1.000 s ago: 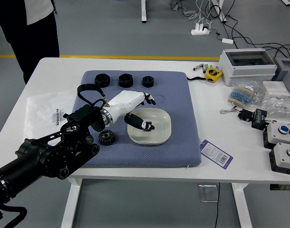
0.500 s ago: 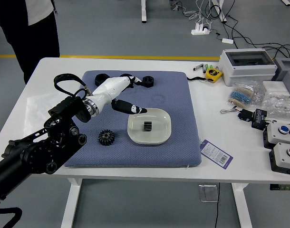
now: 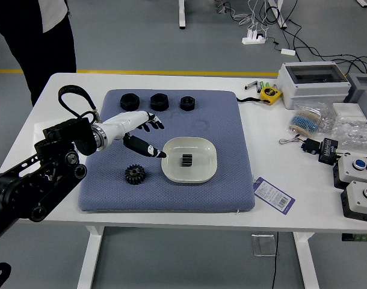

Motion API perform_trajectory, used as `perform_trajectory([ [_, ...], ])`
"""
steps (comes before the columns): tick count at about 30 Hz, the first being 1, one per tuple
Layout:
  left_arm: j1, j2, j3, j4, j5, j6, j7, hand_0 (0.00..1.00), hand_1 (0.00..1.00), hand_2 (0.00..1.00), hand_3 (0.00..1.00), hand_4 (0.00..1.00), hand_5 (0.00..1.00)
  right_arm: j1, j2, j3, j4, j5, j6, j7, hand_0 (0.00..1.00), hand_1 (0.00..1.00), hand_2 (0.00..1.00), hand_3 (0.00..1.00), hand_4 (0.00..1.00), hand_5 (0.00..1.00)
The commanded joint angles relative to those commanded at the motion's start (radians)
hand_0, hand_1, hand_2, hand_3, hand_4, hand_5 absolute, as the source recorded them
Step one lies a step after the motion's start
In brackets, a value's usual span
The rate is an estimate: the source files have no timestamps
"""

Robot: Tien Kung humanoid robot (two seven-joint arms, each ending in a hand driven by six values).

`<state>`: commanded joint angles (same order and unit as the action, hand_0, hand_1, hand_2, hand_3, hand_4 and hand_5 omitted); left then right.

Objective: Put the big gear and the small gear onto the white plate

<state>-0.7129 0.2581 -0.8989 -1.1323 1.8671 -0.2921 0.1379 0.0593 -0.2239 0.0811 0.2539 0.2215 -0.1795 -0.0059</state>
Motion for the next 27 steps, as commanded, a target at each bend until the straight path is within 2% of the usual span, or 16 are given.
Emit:
perform_trajectory([
  [3,0.016,0.031,0.022,-0.025,0.007,-0.035,0.017,0.678,0.698,0.749,0.739,0.998,0.402,-0.001,0.001,0.0,0.0,0.002,0.0,0.0,0.7,0.676,0.753,0.624,0.836,0.742],
  [6,0.025,0.051,0.036,-0.028,0.018,-0.055,0.028,0.678,0.698,0.749,0.739,0.998,0.402,-0.001,0.001,-0.001,0.0,0.002,0.0,0.0,0.7,0.676,0.753,0.624,0.836,0.742],
  [11,0.042,0.076,0.055,-0.02,0.029,-0.053,0.022,0.682,0.712,0.759,0.75,0.998,0.366,-0.002,0.001,0.0,-0.001,0.002,0.0,-0.001,0.7,0.676,0.754,0.625,0.835,0.742],
  [14,0.054,0.081,0.055,-0.014,0.042,-0.049,0.016,0.682,0.712,0.759,0.75,0.998,0.366,-0.002,0.002,0.0,-0.001,0.002,0.0,-0.001,0.7,0.676,0.754,0.625,0.835,0.742],
  [15,0.055,0.082,0.055,-0.013,0.044,-0.048,0.015,0.67,0.709,0.759,0.762,0.998,0.274,-0.002,0.002,0.0,-0.001,0.002,0.0,0.0,0.7,0.675,0.754,0.624,0.835,0.739],
  [20,0.064,0.083,0.064,-0.005,0.054,-0.042,0.005,0.67,0.709,0.759,0.762,0.998,0.274,-0.002,0.003,0.003,-0.001,-0.003,-0.001,-0.002,0.7,0.675,0.754,0.624,0.835,0.739],
  [21,0.065,0.083,0.066,-0.005,0.054,-0.041,0.004,0.664,0.702,0.755,0.744,0.998,0.206,-0.002,0.003,0.003,-0.001,-0.003,-0.001,-0.002,0.7,0.675,0.754,0.624,0.835,0.74],
  [27,0.07,0.08,0.091,-0.005,0.055,-0.026,-0.012,0.645,0.683,0.74,0.729,0.998,0.212,-0.002,0.003,0.002,-0.001,0.001,-0.002,-0.002,0.7,0.675,0.755,0.623,0.835,0.739],
])
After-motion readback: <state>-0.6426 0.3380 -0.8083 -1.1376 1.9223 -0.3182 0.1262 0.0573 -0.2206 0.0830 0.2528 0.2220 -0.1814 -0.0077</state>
